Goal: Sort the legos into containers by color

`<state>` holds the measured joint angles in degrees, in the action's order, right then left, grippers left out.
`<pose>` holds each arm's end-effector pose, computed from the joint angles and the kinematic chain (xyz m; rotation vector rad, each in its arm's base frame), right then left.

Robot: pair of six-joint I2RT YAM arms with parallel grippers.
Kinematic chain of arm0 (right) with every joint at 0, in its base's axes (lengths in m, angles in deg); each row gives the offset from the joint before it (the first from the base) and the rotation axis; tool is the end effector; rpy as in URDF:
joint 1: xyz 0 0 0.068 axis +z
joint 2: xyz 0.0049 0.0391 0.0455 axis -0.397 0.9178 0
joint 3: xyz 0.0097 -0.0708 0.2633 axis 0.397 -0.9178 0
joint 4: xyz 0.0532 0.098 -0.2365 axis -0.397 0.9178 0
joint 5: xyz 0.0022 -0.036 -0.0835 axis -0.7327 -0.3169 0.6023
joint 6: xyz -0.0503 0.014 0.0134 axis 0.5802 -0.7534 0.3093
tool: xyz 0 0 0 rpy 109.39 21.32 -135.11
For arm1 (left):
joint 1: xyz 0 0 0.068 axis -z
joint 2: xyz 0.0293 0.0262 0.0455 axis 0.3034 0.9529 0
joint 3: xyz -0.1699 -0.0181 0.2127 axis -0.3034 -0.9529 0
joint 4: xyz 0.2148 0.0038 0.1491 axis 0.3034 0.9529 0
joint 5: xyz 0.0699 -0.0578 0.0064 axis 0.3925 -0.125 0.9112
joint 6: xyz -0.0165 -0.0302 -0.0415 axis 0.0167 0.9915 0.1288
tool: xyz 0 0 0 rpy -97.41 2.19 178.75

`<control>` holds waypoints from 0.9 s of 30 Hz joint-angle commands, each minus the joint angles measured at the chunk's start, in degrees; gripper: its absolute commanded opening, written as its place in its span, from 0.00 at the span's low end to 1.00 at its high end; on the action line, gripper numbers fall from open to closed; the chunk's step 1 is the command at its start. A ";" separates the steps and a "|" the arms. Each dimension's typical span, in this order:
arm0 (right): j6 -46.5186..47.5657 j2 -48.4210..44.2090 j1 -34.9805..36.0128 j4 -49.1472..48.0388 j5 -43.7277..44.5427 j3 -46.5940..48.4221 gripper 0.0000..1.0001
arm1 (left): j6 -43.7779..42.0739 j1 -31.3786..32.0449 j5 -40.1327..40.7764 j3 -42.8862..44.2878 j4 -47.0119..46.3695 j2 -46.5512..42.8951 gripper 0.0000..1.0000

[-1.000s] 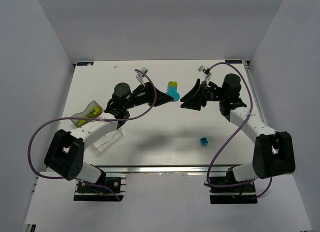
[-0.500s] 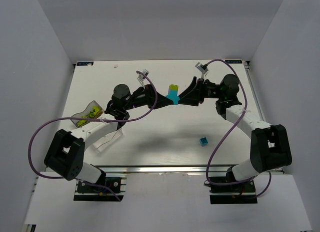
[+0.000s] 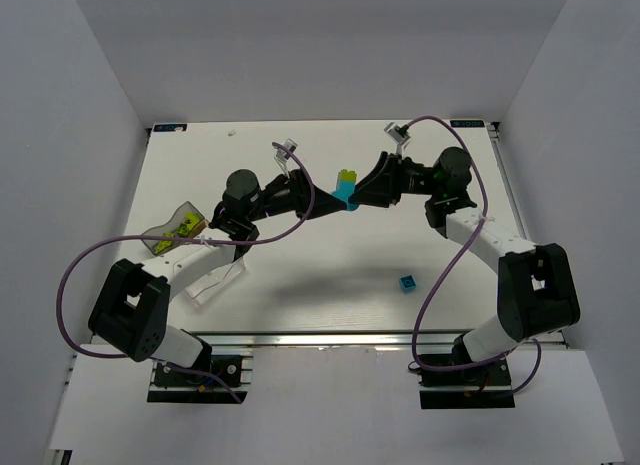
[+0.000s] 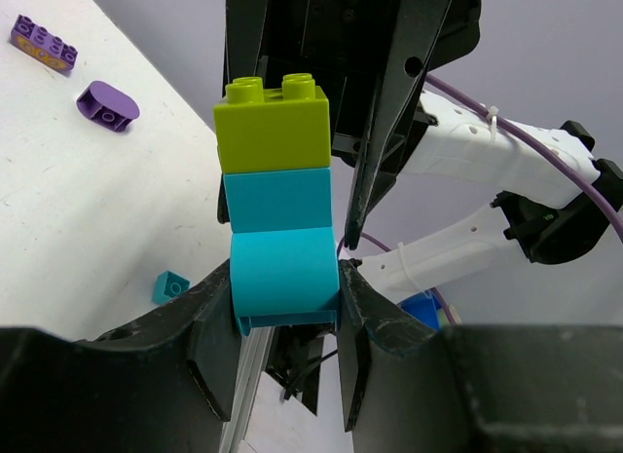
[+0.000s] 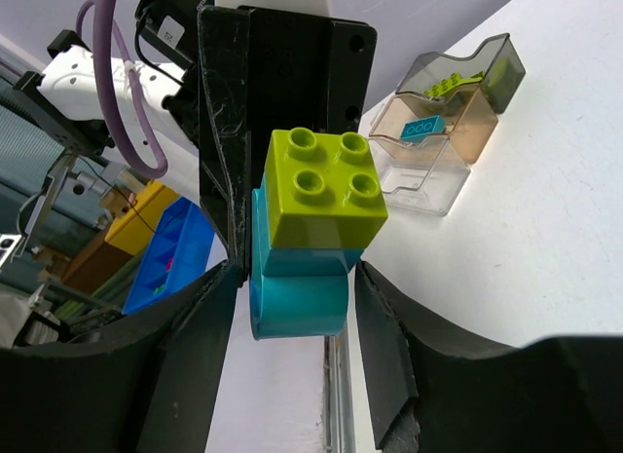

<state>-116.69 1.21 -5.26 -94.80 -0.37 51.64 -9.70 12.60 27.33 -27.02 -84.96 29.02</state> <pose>0.3013 0.1333 0.3215 -0.7099 1.5684 1.7191 0.2663 -0.1842 0.2978 0.3611 1.7613 -1.6995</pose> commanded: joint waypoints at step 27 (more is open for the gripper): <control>-6.61 0.85 0.41 -9.38 1.65 2.80 0.00 | -2.63 -0.11 1.63 0.44 4.49 -2.98 0.45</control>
<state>-123.18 2.76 -5.26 -98.54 1.88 52.23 -10.45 12.60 27.40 -27.65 -85.31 28.85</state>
